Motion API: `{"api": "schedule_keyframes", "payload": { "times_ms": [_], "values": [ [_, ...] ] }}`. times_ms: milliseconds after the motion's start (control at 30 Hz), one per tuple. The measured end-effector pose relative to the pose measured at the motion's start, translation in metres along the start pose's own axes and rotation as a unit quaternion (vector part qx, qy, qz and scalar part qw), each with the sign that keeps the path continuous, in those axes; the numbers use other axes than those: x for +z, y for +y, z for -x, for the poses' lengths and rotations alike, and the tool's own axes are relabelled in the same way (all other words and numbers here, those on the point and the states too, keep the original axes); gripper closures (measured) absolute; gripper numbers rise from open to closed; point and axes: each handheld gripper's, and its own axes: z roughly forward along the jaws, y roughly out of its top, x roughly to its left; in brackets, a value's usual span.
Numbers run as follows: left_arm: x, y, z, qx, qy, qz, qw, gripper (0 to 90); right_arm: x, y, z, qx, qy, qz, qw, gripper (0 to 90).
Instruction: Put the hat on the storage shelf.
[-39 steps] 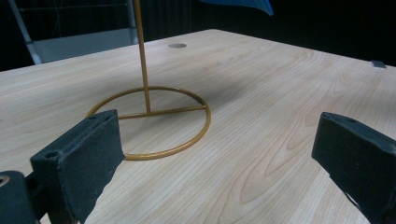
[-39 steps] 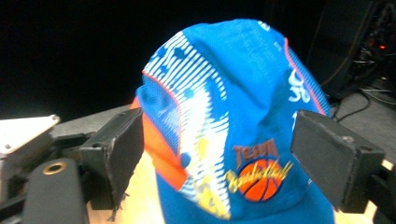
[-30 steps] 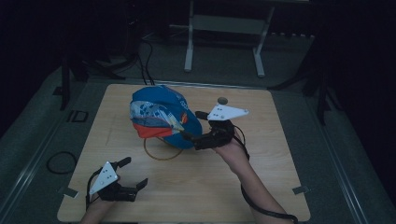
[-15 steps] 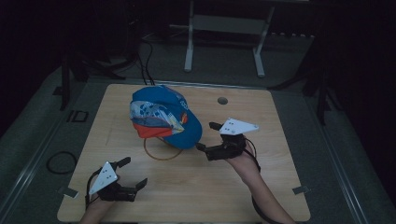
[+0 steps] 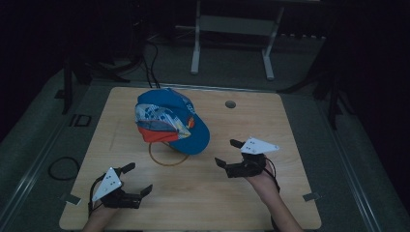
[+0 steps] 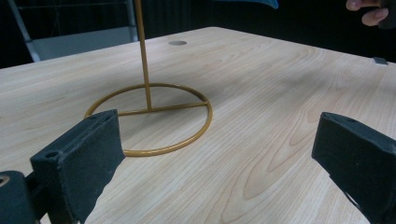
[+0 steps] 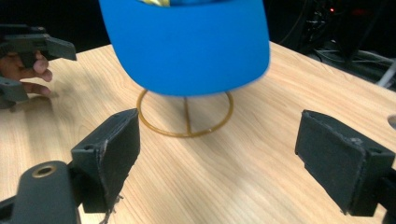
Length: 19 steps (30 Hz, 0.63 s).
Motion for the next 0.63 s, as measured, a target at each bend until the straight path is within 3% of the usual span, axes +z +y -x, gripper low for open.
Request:
{"api": "schedule_keyframes", "payload": {
  "times_ms": [633],
  "values": [
    [0.002, -0.001, 0.0, 0.002, -0.008, -0.005, 1.0, 2.2, -0.005, -0.061, 0.014, 0.03, 0.001, -0.023, 0.9993, 14.3]
  ]
}}
